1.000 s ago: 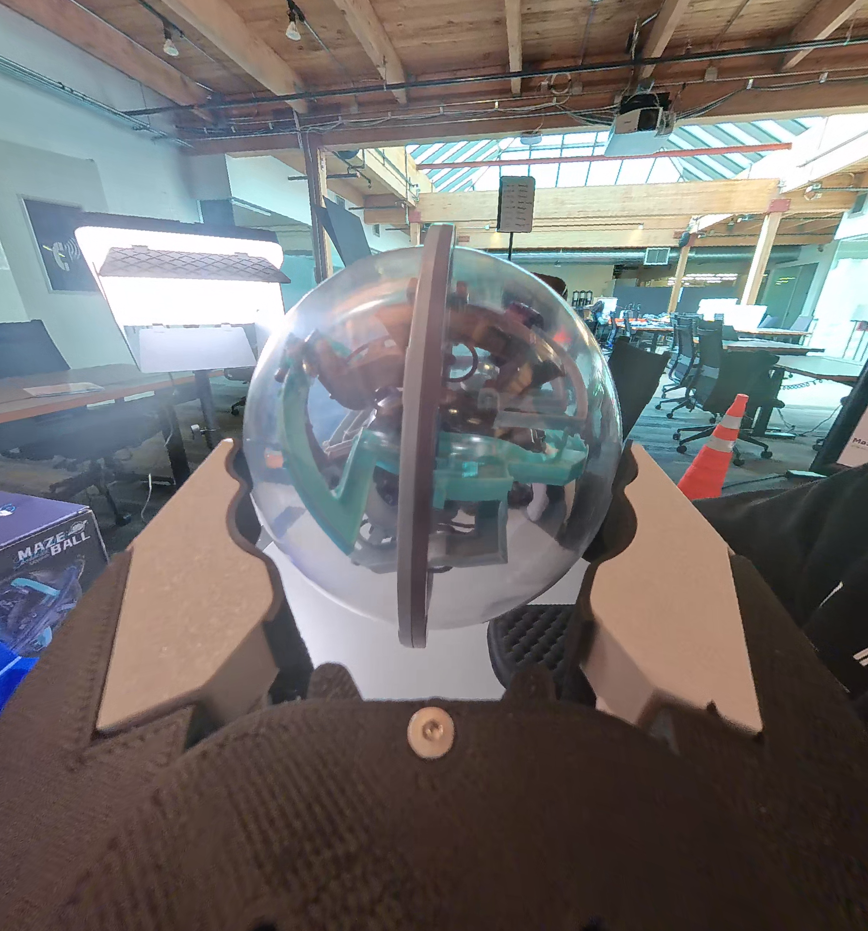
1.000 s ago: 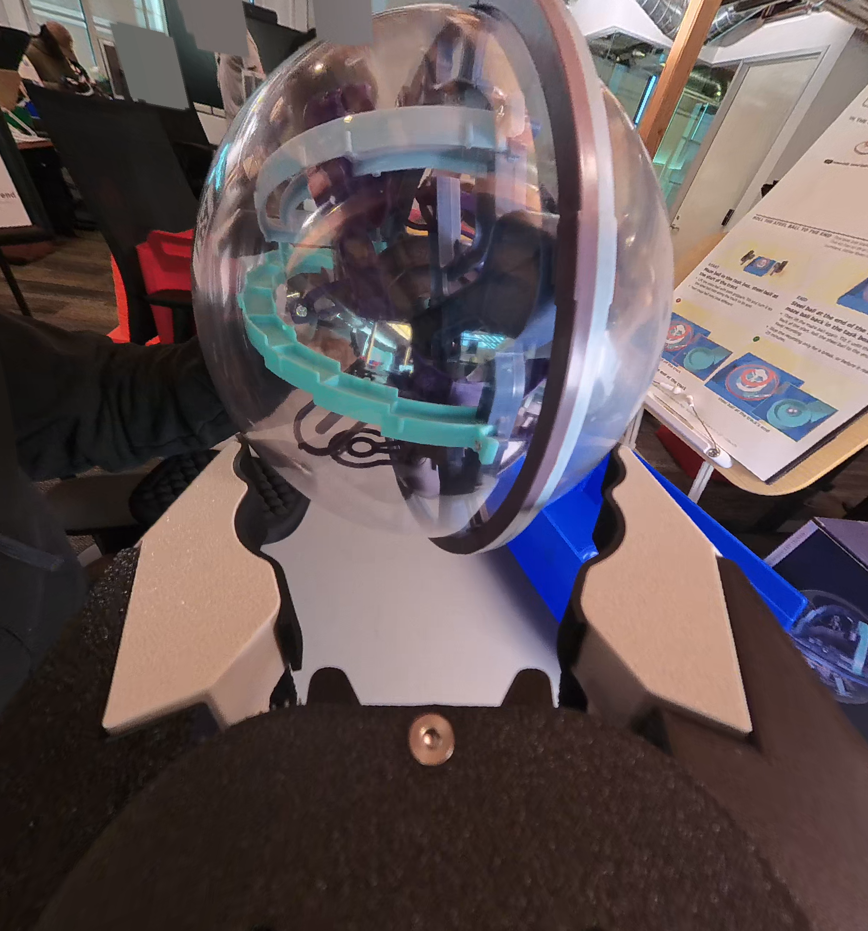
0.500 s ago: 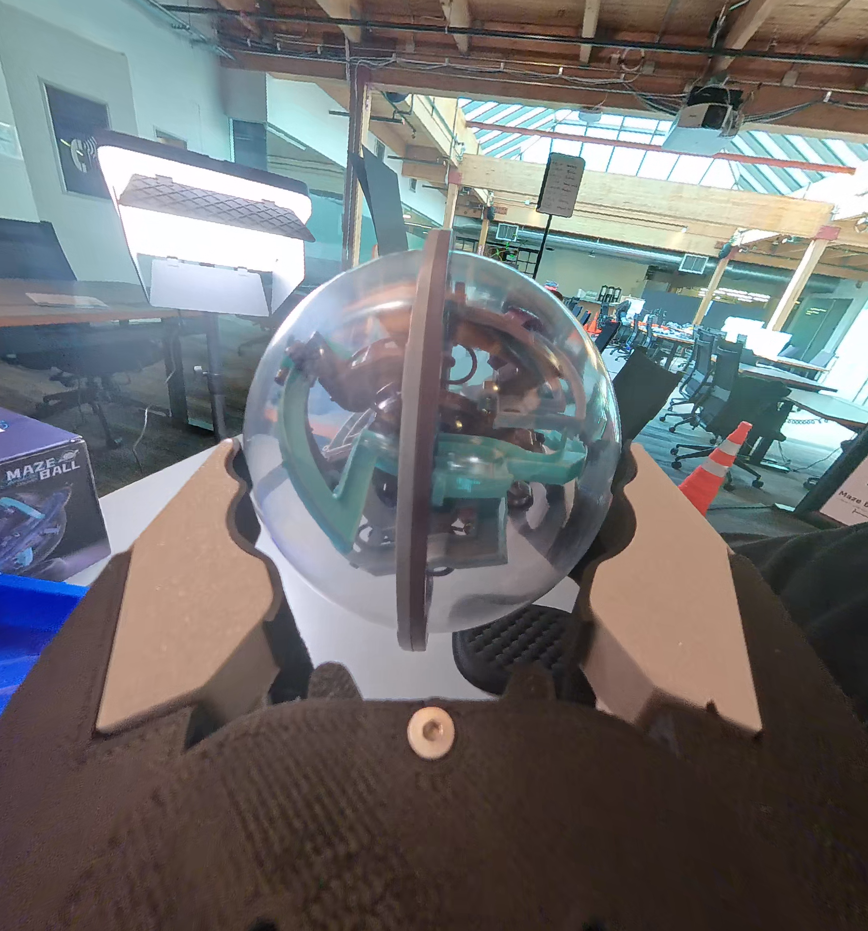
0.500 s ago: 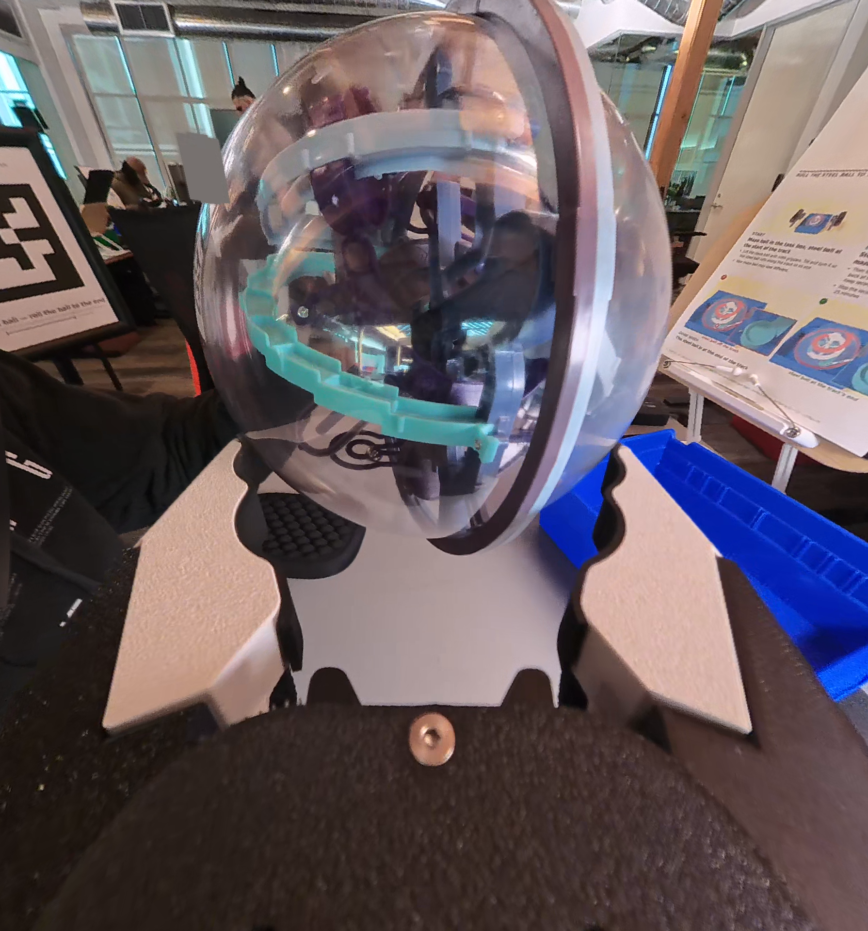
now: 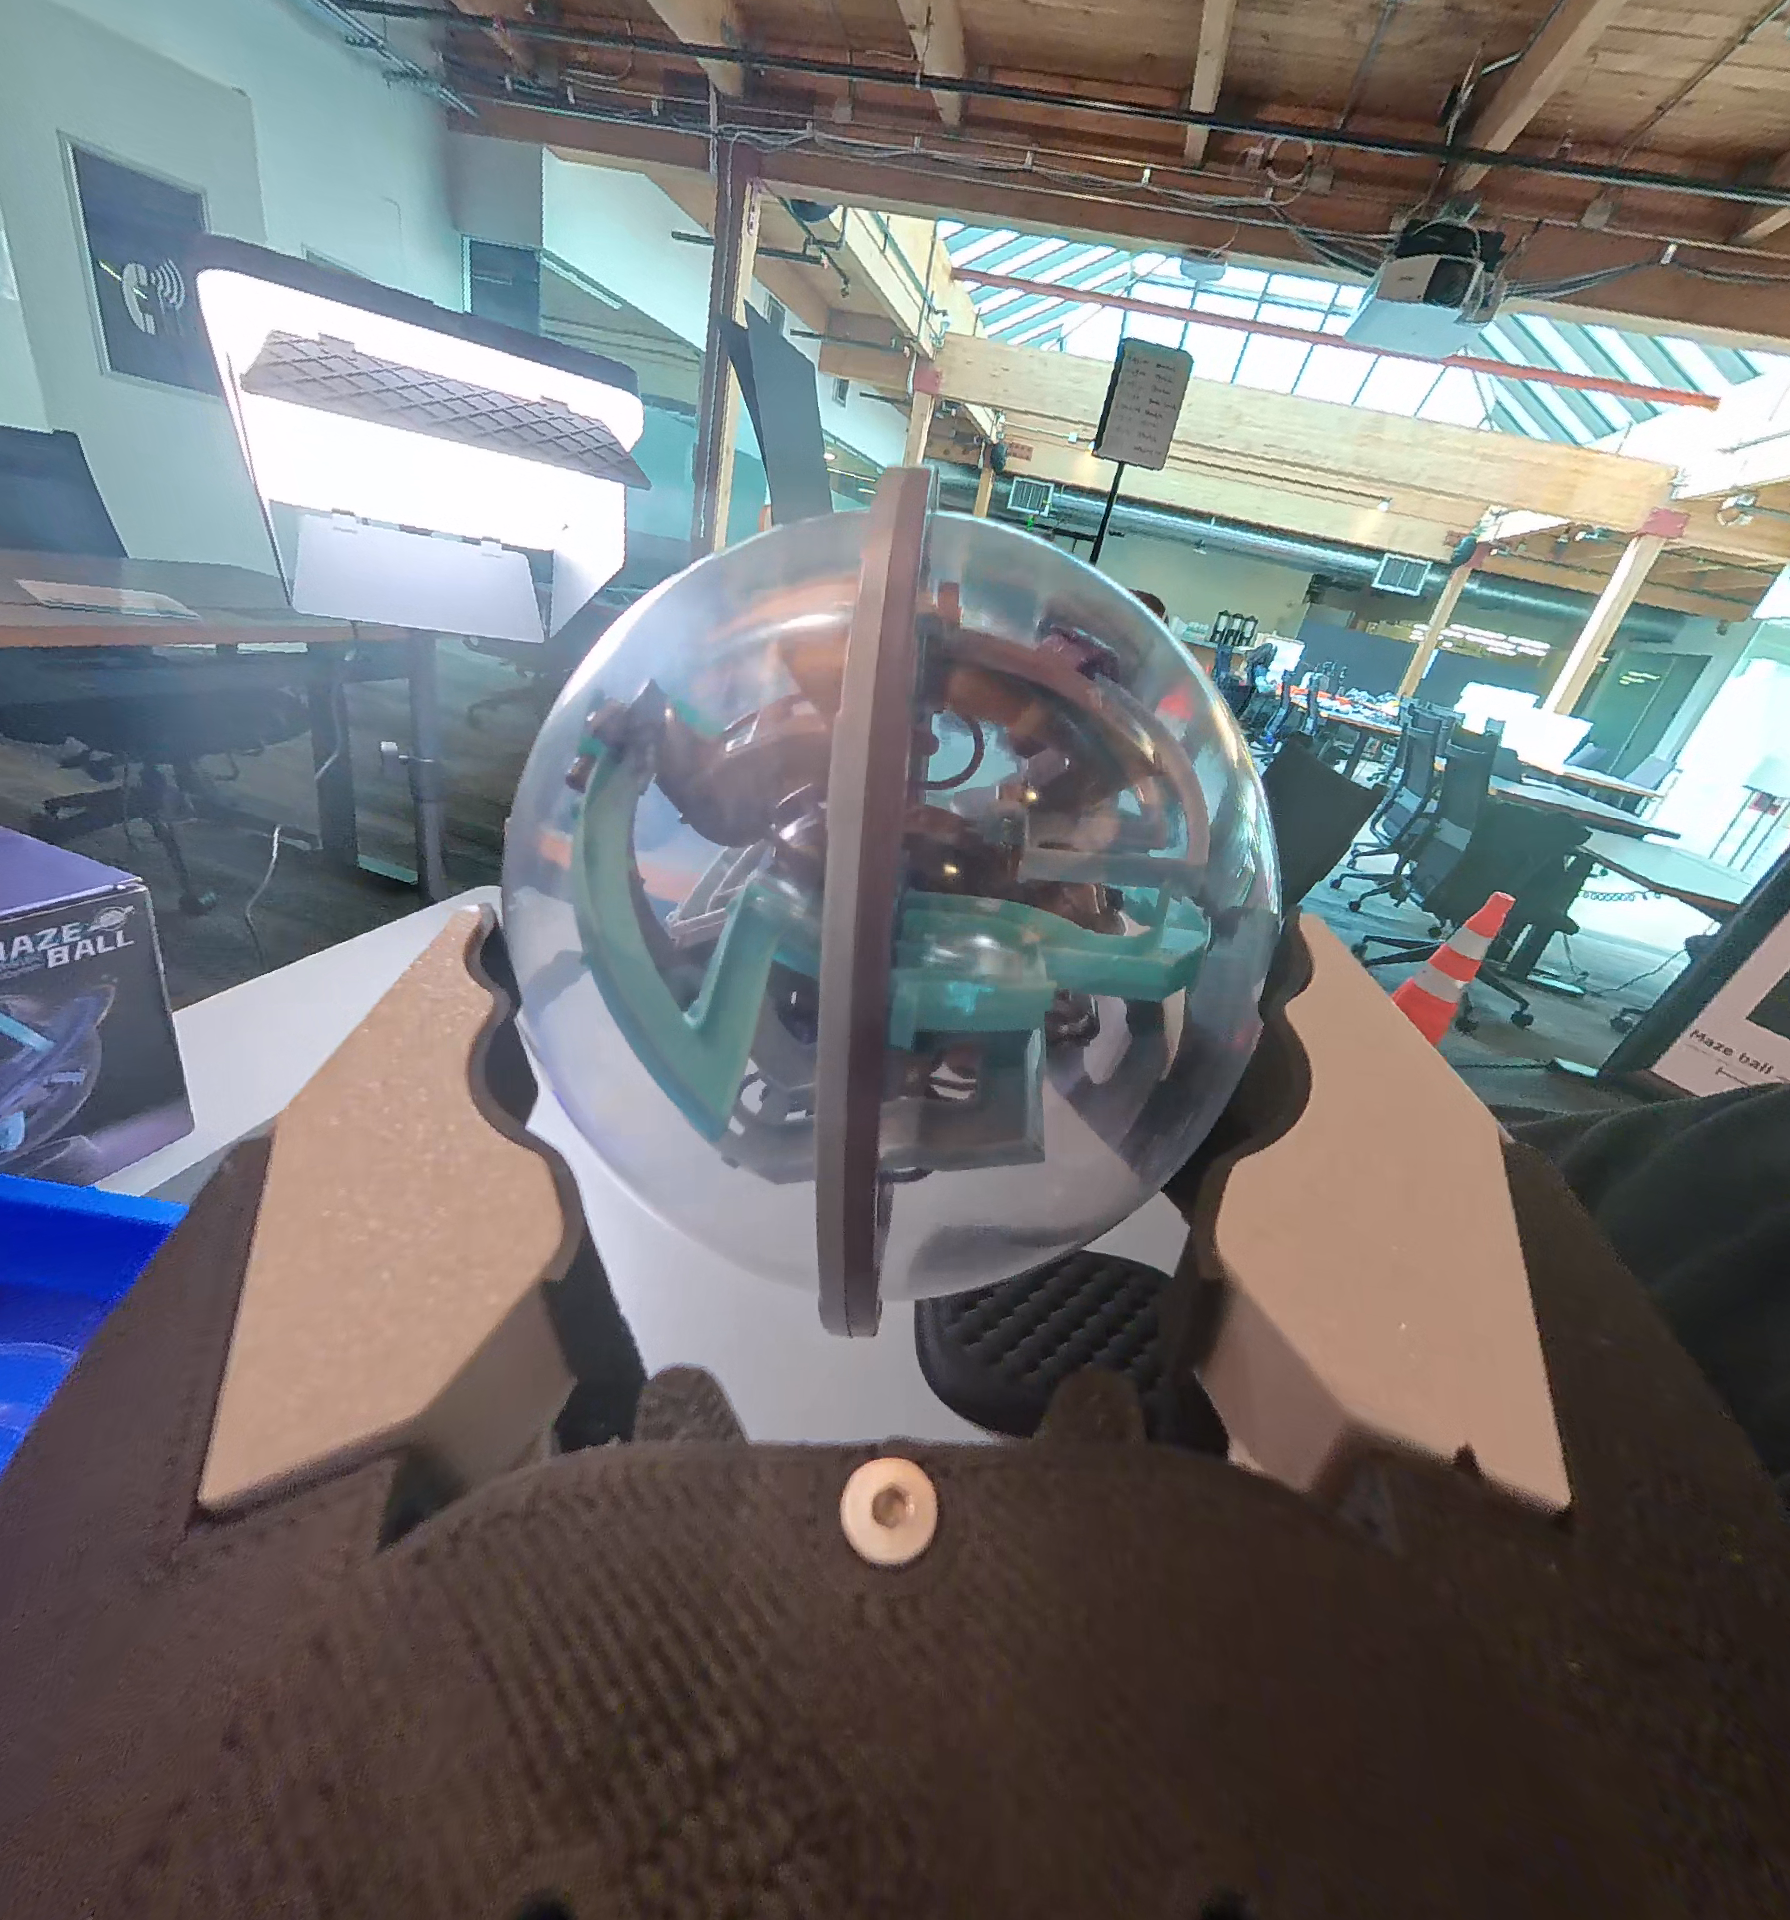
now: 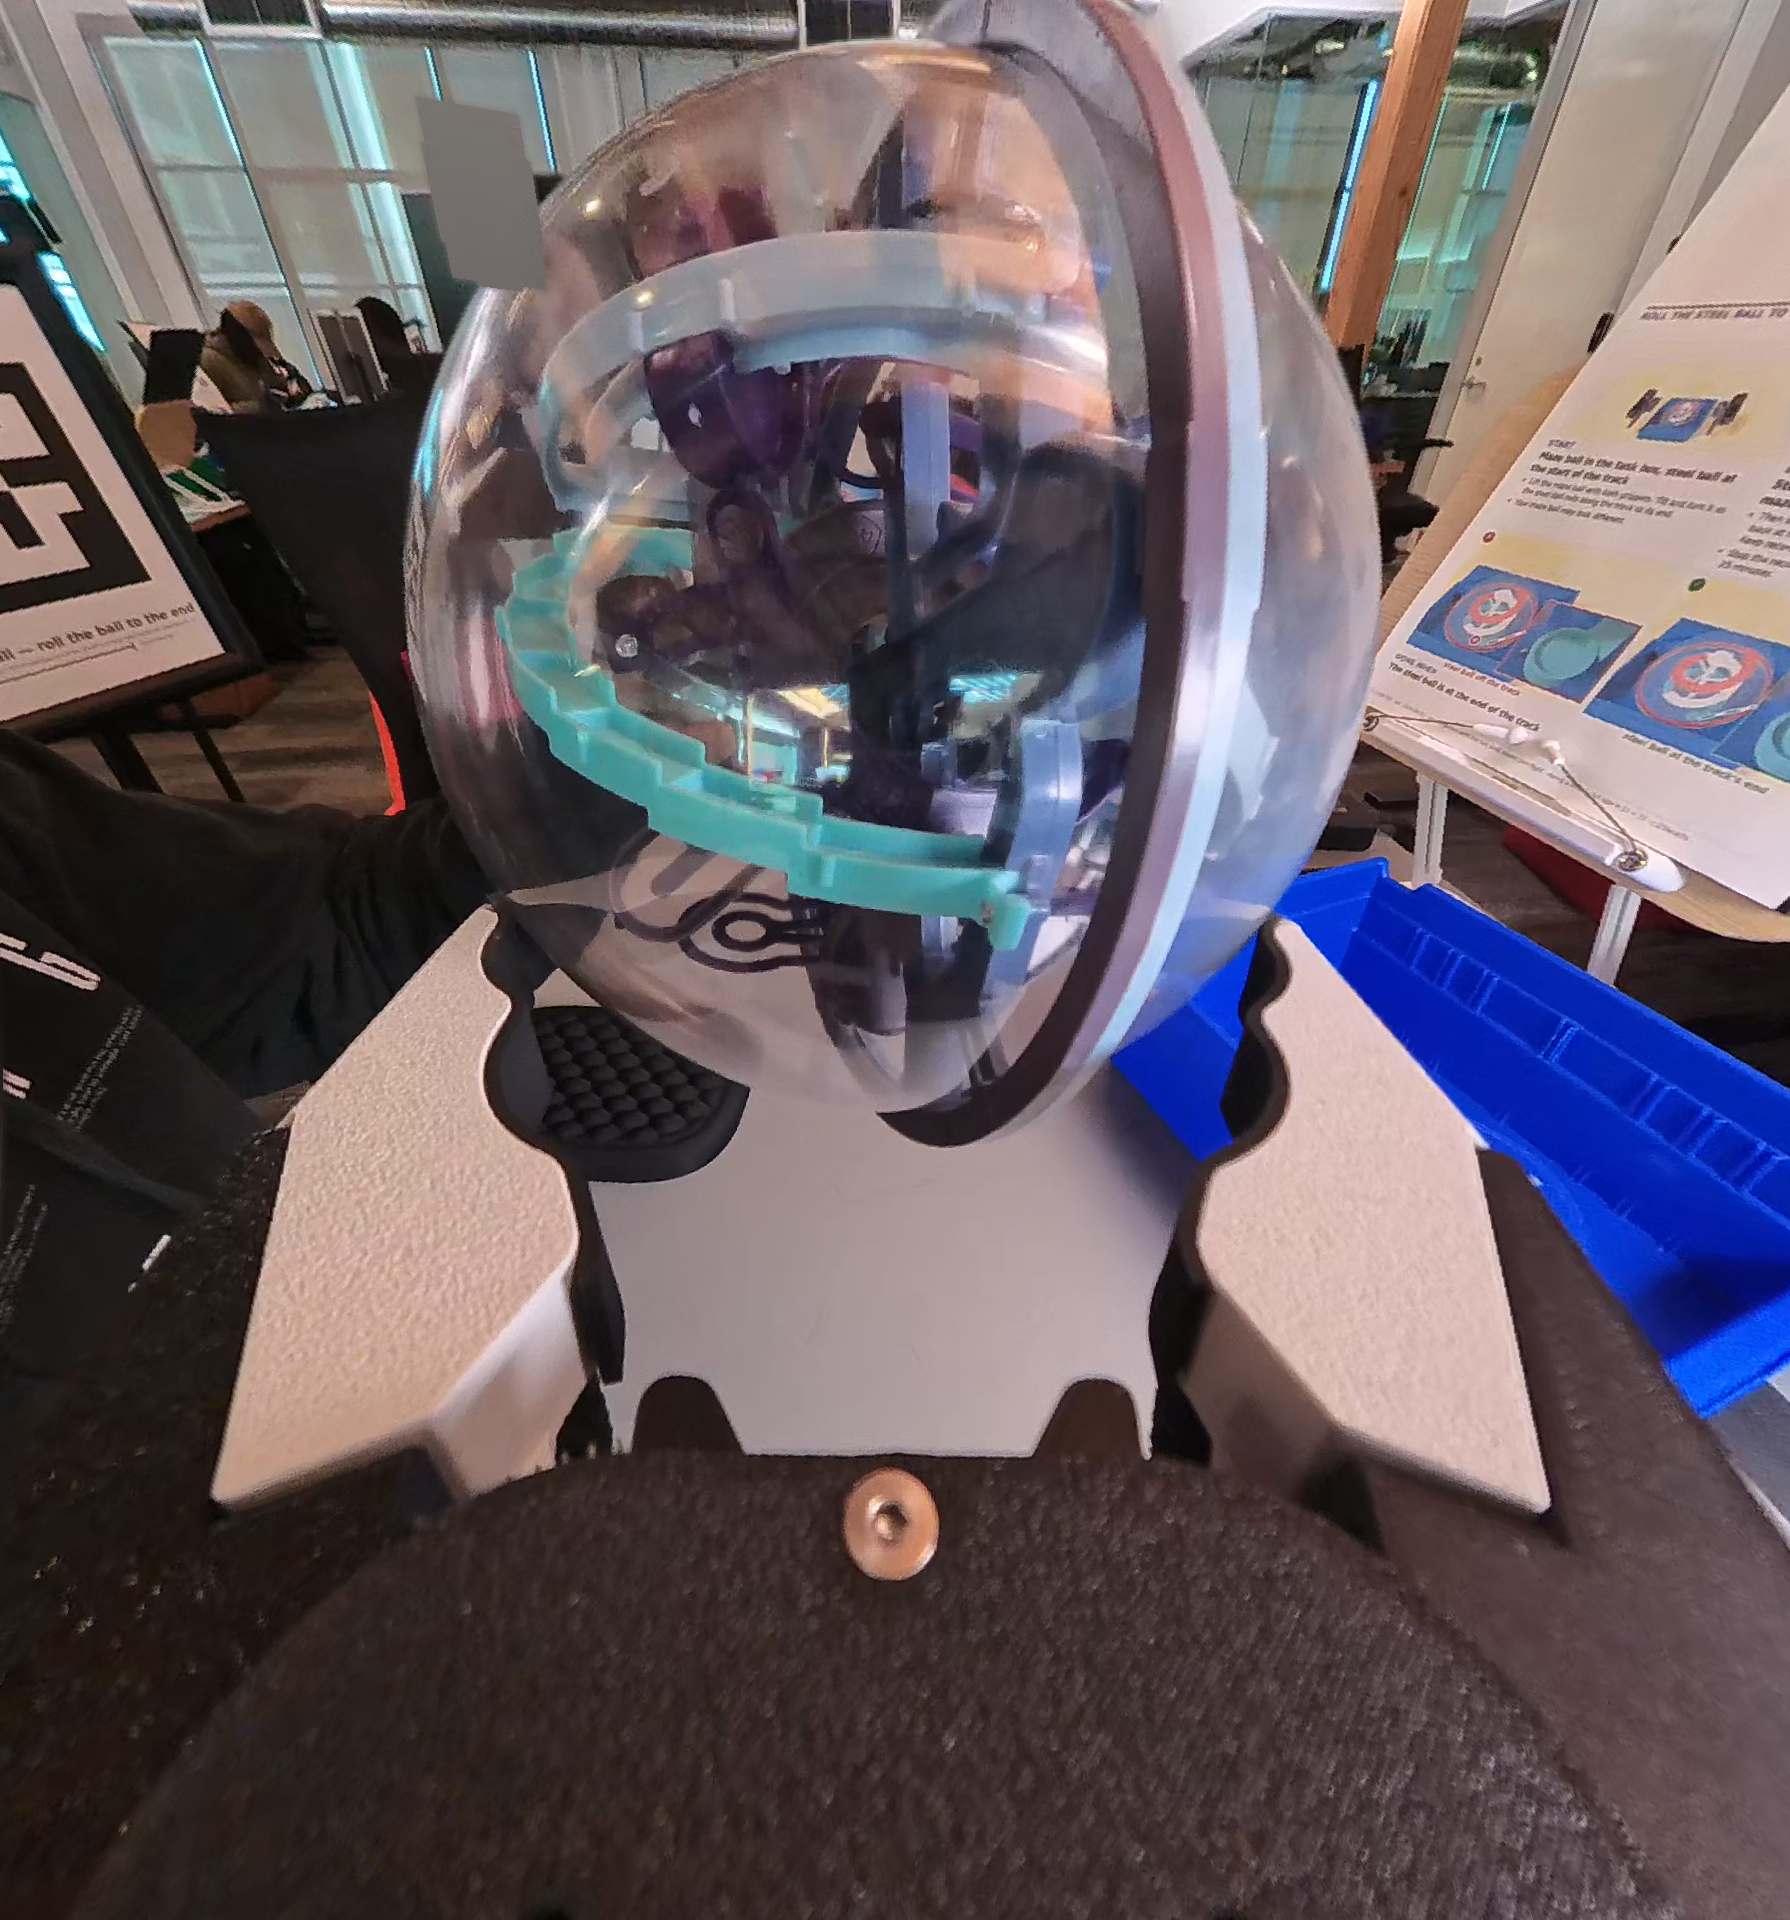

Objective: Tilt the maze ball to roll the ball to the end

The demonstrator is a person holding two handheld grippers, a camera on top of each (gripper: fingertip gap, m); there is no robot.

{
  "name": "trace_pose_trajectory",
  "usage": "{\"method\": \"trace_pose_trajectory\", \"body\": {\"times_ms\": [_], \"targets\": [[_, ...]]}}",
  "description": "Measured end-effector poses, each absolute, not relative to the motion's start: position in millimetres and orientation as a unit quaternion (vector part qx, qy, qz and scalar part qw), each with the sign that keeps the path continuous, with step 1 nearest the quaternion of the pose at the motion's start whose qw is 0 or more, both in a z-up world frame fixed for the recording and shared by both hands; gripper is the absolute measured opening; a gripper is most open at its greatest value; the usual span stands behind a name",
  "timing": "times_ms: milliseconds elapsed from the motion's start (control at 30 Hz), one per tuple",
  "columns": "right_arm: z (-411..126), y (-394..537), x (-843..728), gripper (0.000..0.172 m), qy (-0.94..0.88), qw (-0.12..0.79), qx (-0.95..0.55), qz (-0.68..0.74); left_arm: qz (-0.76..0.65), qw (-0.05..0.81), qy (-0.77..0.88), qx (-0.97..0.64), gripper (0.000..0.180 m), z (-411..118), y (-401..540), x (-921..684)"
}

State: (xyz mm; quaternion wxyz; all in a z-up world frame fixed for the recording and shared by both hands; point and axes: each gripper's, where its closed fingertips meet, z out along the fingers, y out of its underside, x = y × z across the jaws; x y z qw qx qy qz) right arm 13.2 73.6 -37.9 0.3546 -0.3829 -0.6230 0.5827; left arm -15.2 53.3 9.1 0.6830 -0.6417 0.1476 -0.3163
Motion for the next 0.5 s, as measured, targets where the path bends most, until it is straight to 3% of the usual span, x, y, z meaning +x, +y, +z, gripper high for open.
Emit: {"method": "trace_pose_trajectory", "body": {"times_ms": [300, 500], "targets": [[-35, 76, 16, 0.132, -0.626, 0.358, -0.390, 0.572, -0.336, 0.680, 0.144, -0.636, 0.139, 6, 54, -15], [-64, 79, 12, 0.131, -0.601, 0.293, -0.446, 0.595, -0.372, 0.635, 0.087, -0.671, 0.139, -22, 64, -23]]}}
